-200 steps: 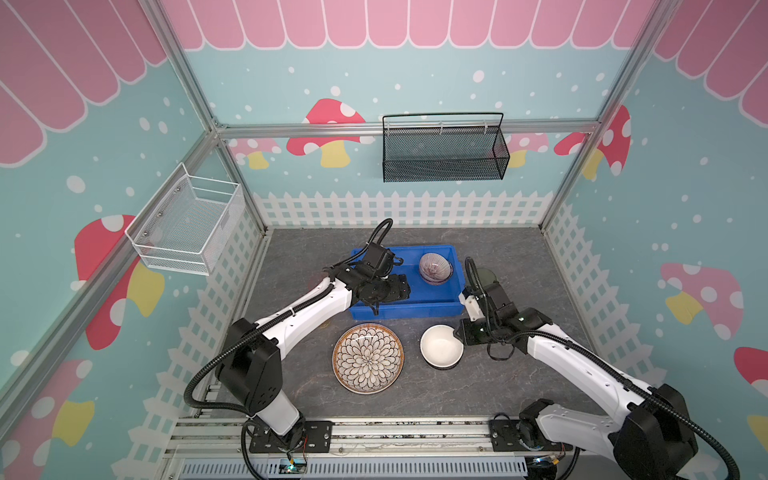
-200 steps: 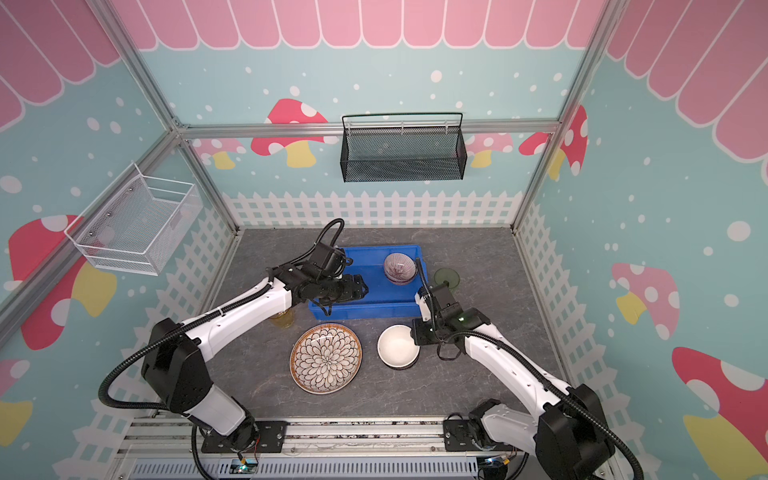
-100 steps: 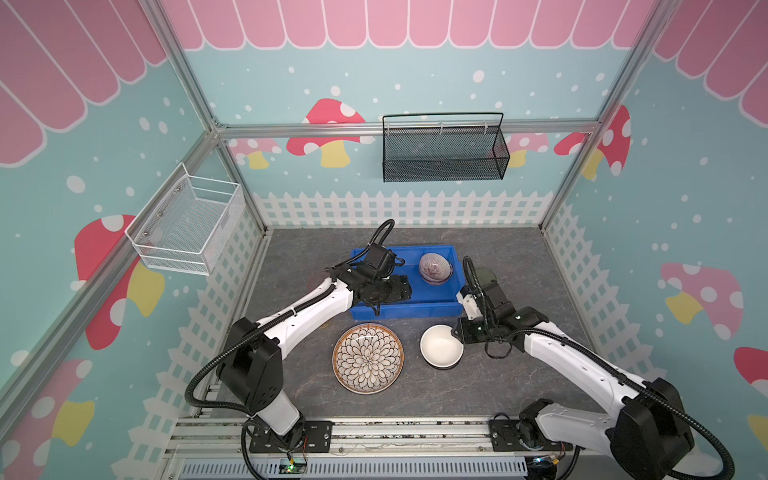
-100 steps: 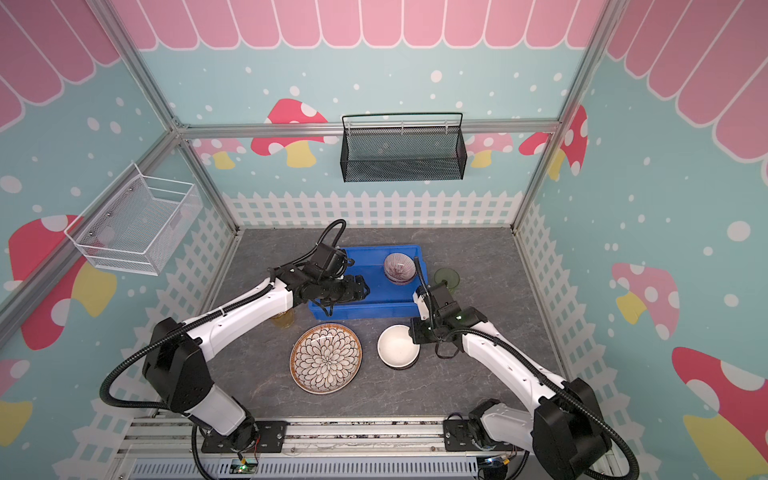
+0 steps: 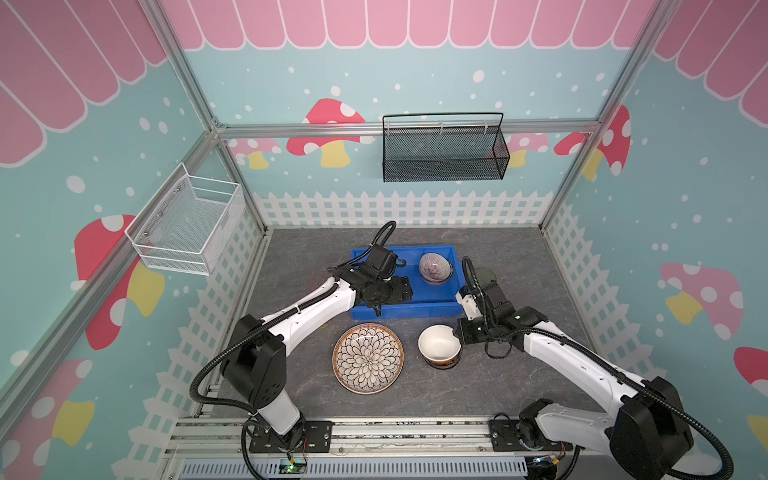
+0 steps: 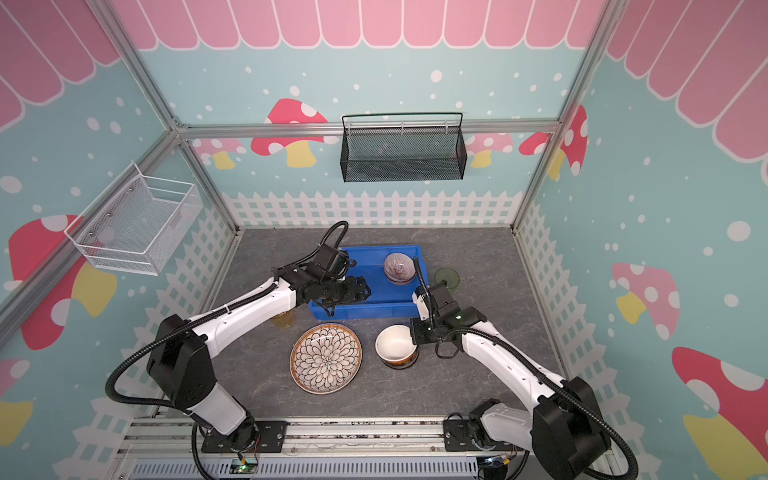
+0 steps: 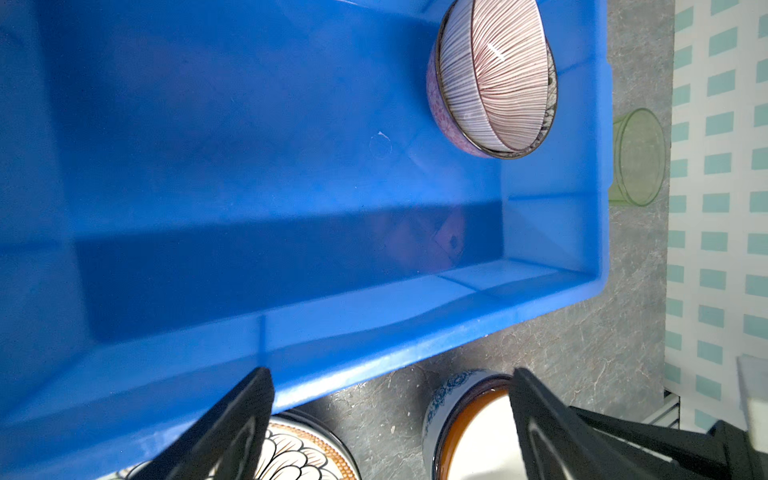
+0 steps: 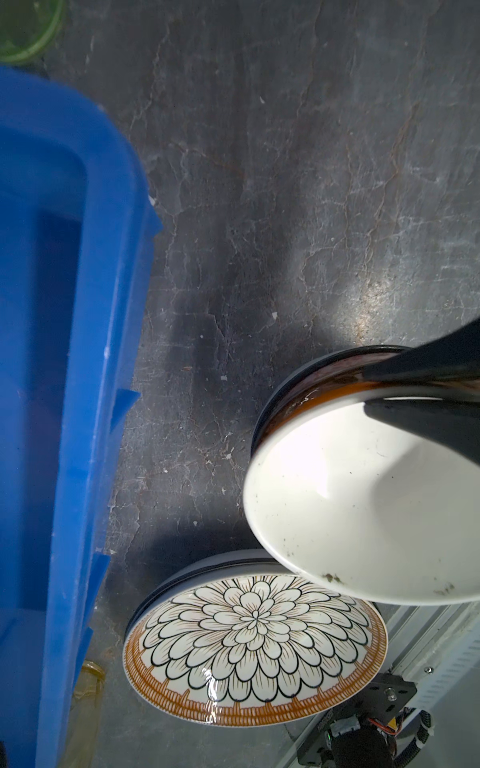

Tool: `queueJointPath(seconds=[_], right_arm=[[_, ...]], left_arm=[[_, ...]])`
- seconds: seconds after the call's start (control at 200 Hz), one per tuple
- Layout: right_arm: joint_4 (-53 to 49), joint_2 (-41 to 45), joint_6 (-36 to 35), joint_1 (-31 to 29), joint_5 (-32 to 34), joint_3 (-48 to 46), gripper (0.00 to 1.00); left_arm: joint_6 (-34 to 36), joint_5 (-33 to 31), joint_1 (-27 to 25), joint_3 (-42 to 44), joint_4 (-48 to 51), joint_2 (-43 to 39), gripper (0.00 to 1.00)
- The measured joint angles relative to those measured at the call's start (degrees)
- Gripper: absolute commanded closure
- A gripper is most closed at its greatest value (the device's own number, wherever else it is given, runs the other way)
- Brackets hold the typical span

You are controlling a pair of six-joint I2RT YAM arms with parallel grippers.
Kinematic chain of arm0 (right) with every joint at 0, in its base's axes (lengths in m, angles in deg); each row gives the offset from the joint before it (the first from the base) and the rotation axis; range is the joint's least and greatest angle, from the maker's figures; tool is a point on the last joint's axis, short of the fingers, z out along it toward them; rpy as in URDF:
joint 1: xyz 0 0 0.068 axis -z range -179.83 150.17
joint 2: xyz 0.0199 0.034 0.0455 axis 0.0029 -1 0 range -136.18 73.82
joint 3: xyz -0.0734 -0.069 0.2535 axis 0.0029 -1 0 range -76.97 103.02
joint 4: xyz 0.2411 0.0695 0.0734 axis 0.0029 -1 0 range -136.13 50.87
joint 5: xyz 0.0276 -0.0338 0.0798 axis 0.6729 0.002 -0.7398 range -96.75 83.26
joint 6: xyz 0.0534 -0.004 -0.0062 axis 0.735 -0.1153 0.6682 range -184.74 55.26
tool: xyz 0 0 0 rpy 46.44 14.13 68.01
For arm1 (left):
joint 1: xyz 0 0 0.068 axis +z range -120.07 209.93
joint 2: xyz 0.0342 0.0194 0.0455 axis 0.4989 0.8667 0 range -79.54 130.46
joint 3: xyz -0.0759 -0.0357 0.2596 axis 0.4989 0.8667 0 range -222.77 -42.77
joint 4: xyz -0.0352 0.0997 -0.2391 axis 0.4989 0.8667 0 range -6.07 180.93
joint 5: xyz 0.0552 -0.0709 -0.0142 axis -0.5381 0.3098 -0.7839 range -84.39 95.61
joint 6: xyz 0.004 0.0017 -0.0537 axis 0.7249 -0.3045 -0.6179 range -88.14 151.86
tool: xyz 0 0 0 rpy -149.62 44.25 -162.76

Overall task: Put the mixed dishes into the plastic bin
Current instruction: 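Move the left gripper down to the white bowl rim beside the right gripper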

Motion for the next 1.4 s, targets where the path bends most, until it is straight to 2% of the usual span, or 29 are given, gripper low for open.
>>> queueJointPath(seconds=[0.57, 1.01, 1.396], right_arm=[[-1.40, 2.38, 0.02, 0.00, 0.31, 0.22, 0.95], [-2.73, 1.68, 0.00, 0.00, 0.44, 4.26, 1.00], [-3.19, 0.48, -0.44, 0.04, 0.66, 5.46, 1.00]], left_arm=[[-0.66, 0.59, -2.05, 0.70, -0.13, -0.68, 0.11], [-5.57, 0.59, -8.87, 10.58, 1.57, -12.24, 0.12], [-9.14, 0.66, -15.39, 10.62, 1.29, -11.52, 0.16]])
